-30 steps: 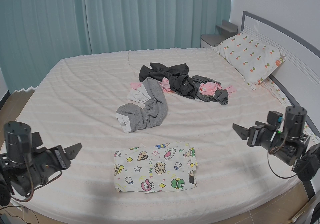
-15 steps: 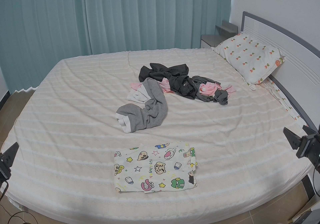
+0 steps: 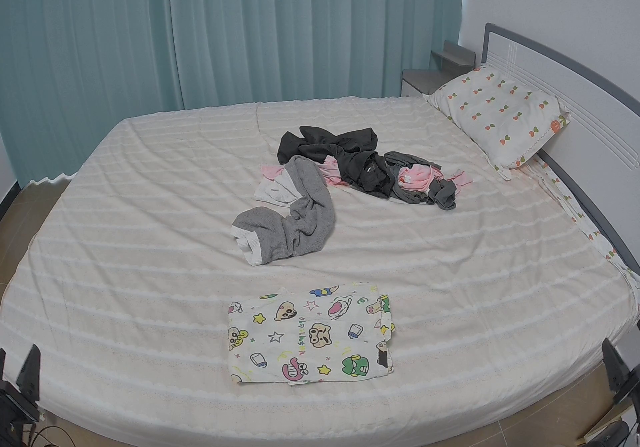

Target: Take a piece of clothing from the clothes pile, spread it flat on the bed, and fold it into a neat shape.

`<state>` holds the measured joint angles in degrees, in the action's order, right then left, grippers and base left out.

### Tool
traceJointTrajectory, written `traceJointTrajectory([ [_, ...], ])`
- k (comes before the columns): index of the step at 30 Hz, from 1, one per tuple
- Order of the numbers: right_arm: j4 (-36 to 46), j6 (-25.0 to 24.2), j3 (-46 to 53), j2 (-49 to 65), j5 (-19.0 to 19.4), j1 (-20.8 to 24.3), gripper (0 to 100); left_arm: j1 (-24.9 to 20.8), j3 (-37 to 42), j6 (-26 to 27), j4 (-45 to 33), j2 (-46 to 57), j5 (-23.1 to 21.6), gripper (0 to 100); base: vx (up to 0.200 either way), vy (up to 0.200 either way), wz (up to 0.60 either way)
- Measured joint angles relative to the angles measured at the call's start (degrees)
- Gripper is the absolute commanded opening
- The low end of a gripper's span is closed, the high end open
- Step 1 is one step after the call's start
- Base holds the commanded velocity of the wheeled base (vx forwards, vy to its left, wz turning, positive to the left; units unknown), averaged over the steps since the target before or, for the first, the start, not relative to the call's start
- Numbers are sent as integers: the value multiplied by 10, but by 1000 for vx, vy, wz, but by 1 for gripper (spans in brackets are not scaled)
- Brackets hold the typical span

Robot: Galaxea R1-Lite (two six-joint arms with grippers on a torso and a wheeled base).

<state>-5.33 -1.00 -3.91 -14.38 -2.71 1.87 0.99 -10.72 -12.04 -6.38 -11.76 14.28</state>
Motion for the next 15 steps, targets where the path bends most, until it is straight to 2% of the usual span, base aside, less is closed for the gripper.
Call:
traceJointTrajectory([
  [3, 31, 15, 16, 52, 30, -12, 100, 8, 61, 34, 67, 31, -46, 100, 0, 0, 0],
  [7, 46, 15, 25, 94, 42, -17, 100, 2, 88, 77, 81, 68, -127, 100, 0, 0, 0],
  [10, 52, 3, 28, 114, 35, -18, 100, -3, 94, 105, 68, 88, -149, 100, 0, 0, 0],
  [15, 54, -2, 29, 129, 32, -19, 100, -7, 96, 113, 64, 104, -150, 100, 0, 0, 0],
])
